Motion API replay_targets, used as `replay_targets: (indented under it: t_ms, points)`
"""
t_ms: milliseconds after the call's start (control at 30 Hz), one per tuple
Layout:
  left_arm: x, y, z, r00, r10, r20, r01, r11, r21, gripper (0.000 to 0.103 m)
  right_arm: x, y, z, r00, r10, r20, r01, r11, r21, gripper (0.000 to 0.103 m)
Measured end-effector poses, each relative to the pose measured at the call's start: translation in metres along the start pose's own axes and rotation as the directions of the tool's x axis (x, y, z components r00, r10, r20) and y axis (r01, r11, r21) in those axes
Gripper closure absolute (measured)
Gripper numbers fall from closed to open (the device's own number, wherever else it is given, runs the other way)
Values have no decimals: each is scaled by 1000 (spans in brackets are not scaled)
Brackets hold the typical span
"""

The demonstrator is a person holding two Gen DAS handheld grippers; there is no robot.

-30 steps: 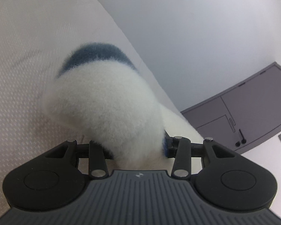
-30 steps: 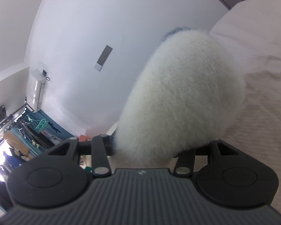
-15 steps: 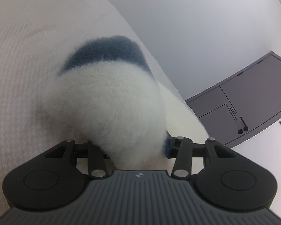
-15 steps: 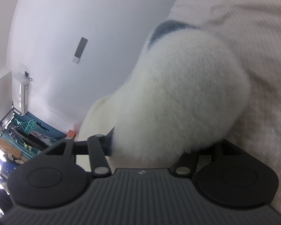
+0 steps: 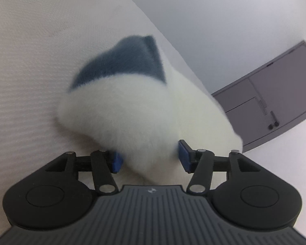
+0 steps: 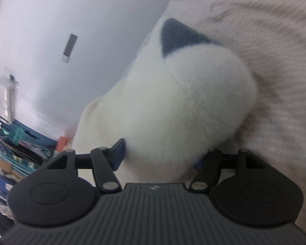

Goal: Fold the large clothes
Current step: 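Open both grippers to release the folded sweater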

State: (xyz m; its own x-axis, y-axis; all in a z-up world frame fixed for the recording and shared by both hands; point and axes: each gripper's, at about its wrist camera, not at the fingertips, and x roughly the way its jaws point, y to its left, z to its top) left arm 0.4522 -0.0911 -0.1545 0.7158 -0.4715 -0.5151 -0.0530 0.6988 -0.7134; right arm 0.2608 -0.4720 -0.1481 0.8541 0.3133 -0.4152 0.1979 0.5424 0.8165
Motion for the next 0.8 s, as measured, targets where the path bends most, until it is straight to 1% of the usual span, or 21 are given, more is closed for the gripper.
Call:
replay_targets:
  t_ms: [100,167,200,267,300,433,533,667,733,767,800]
  points:
    - [-27,-5,-3,999,45,11,-46,996,71,42,-20,12,-2,998,-66,3,66,995,-70,35]
    - [-49,-13,-3,998,59,35,-63,992,114,42,-34,22,-3,995,-99,11,99,987,-124,35]
    - [-61,-25,-8,997,66,45,-71,989,131,42,-42,30,-3,993,-114,22,116,981,-153,35]
    - [-81,-40,-5,995,75,69,-86,981,175,42,-59,45,-3,991,-125,57,134,969,-210,35]
    - [-93,-48,-4,994,75,80,-89,976,199,42,-68,50,-5,990,-120,73,134,964,-231,35]
    - [-139,-84,-8,988,83,129,-119,945,304,42,-101,98,-5,991,-66,116,101,940,-326,35]
    - [-169,-106,-13,987,65,147,-114,929,353,42,-124,137,-11,991,-11,135,64,914,-400,35]
    - [-213,-124,-25,984,48,171,-116,902,417,42,-149,186,-27,988,29,153,54,858,-511,35]
    - [-227,-133,-32,982,48,182,-125,887,444,42,-158,207,-38,986,38,162,61,824,-563,35]
    - [-231,-148,-39,982,49,183,-129,880,457,42,-160,215,-42,985,40,165,65,811,-582,35]
    - [-247,-154,-45,982,48,183,-130,875,466,42,-166,223,-48,985,47,167,63,799,-598,35]
